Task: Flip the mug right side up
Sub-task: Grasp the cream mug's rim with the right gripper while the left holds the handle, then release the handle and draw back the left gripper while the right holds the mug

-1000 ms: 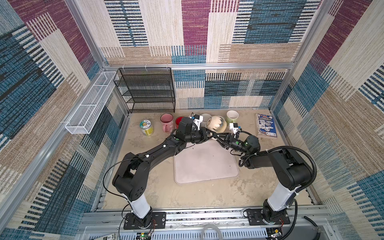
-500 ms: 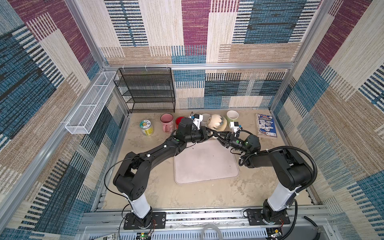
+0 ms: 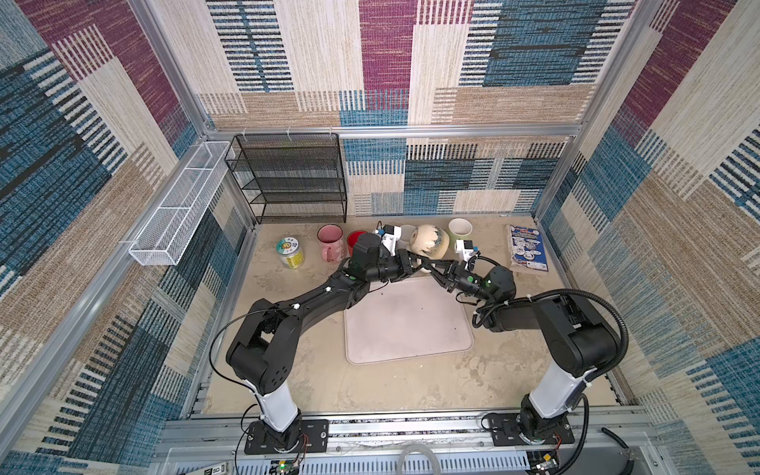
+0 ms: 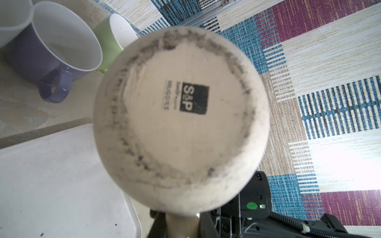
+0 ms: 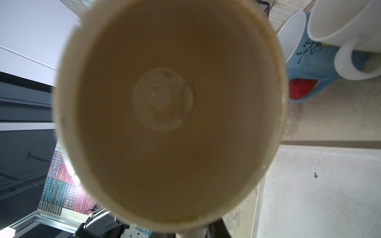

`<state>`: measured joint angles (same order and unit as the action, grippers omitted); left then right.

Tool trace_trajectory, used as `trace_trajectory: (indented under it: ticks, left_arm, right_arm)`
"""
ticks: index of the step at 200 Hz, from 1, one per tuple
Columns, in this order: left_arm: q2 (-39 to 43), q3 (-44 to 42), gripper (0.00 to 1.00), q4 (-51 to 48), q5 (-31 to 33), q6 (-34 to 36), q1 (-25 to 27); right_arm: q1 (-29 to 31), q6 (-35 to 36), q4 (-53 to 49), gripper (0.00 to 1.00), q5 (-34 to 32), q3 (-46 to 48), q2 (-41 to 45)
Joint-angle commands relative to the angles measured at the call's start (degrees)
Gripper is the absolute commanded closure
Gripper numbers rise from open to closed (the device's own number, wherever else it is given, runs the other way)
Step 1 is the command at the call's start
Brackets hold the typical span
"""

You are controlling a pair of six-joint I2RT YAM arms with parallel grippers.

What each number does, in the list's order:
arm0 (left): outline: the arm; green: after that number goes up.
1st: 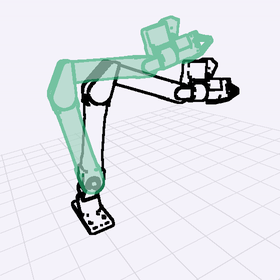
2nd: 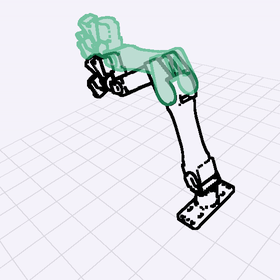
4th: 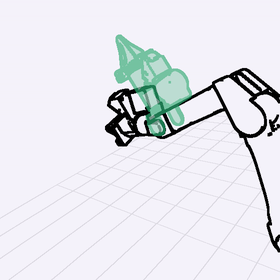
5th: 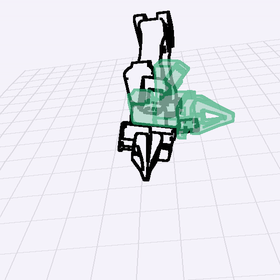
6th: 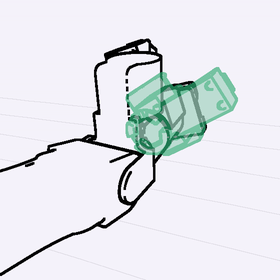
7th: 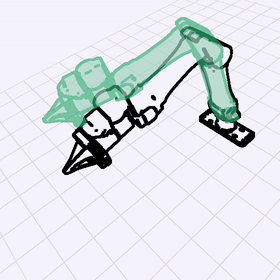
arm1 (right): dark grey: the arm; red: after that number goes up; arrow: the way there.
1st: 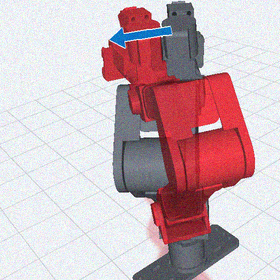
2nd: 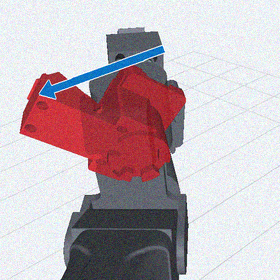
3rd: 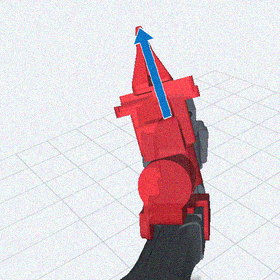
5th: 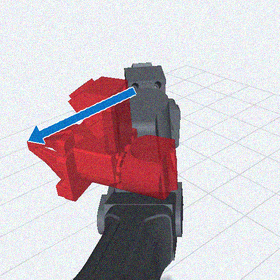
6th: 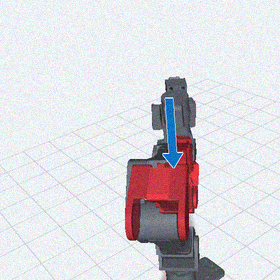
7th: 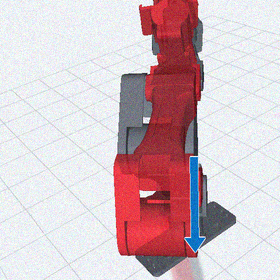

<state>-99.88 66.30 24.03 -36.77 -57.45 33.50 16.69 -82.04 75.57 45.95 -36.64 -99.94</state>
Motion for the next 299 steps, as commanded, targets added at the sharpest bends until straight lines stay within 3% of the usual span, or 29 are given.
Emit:
trace_trajectory:
  ticks: [1, 26, 104, 212, 299]
  left_arm:
    - [0.1, -0.6, 1.00, 4.4, -3.3, 0.4, 0.3]
    - [-0.2, -1.4, 1.00, 3.8, -3.6, 0.9, 0.3]
    - [-0.2, -6.5, 0.76, 6.4, -2.2, 1.2, 0.0]
    - [0.0, -10.3, 0.59, 8.3, -1.2, 1.5, -0.5]
    - [8.6, -11.6, 0.36, -12.5, 5.6, 13.8, -1.0]
  right_arm:
    - [0.1, 0.1, 3.9, 1.00, -1.0, -0.3, 0.7]
    - [0.1, 1.8, 2.2, 1.00, -1.1, 0.1, 1.6]
    - [0.0, 5.6, -2.2, 1.00, -2.2, 3.4, 5.1]
    - [-0.3, 7.1, -2.6, 1.00, -2.4, 7.5, 4.8]
    - [-3.2, 22.0, -26.6, 1.00, -2.9, 6.1, 12.4]
